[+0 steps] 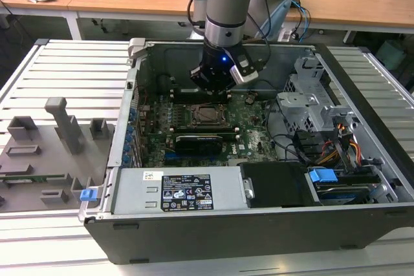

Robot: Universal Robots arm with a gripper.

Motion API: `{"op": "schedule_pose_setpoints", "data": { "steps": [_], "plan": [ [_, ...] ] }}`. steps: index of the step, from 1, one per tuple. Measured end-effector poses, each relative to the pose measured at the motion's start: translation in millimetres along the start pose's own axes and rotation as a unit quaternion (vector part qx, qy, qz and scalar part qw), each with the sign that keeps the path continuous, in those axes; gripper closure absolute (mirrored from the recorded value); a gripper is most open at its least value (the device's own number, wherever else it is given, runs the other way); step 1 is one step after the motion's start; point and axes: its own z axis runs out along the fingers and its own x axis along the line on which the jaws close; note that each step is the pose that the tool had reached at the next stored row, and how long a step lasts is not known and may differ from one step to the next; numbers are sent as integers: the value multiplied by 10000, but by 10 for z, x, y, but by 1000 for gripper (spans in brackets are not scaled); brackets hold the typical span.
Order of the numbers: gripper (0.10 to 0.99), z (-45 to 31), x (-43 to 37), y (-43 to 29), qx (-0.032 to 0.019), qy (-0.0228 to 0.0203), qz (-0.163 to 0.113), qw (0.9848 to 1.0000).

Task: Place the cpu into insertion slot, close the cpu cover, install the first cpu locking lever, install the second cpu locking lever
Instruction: 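Install the first cpu locking lever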

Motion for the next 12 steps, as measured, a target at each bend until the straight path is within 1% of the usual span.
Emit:
{"op": "schedule_pose_setpoints", "data": {
  "steps": [3, 5, 7, 12],
  "plan": [
    [976, 14, -2, -1, 23, 3, 0, 10000],
    [976, 20, -3, -2, 55, 7, 1, 10000],
    [976, 26, -4, -2, 99, 9, 1, 10000],
    [976, 39, -5, -4, 137, 12, 1, 9999]
  ]
}}
